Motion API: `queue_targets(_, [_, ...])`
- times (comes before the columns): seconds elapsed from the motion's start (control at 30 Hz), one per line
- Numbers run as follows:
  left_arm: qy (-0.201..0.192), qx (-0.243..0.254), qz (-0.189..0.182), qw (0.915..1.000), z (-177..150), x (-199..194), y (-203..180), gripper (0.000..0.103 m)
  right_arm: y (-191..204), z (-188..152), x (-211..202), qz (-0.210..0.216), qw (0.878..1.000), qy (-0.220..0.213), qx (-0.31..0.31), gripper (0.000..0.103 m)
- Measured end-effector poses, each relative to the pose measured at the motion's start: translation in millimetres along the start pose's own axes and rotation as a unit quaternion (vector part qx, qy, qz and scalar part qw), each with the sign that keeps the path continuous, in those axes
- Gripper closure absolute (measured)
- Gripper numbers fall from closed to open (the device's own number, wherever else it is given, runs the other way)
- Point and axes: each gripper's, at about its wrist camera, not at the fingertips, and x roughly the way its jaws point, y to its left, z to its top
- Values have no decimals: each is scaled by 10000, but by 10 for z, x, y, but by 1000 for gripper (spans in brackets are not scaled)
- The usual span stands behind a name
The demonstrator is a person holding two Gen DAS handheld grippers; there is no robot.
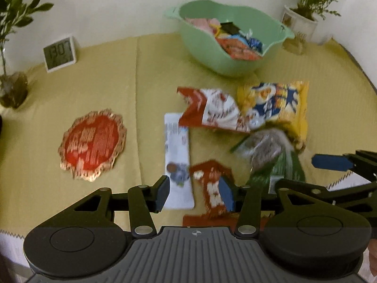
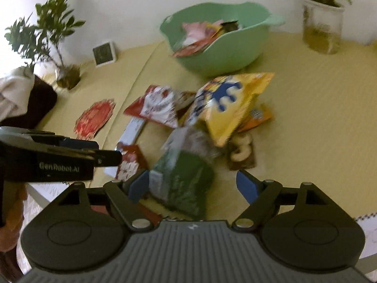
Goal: Organize snacks
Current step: 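Grasp a brown candy packet with the left tool while the right tool grasps a green bag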
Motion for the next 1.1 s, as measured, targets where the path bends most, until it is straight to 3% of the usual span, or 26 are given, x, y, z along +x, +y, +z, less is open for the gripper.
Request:
queue_targets(0.27, [103,-93,6,9999,-67,16,75,0,69,41,240,-134,9997,220,-13,20])
queue_targets(0.3, [114,-93,-19,9999,-65,22,74,0,46,37,227,-36,9997,220,30,28])
queue_targets(0.5, [176,-16,-102,9998,-30,126,-53,0,-29,-54,28,-37,9997,184,-156,40])
queue_targets(0.87, [266,60,-301,9992,16,280,-233,0,-357,-271,-287,-437,9988,185,-77,39])
queue_targets(1.1, [394,295,-251,9985,4,408,-362,0,-244,-186,-193,-537,9977,256,-323,29])
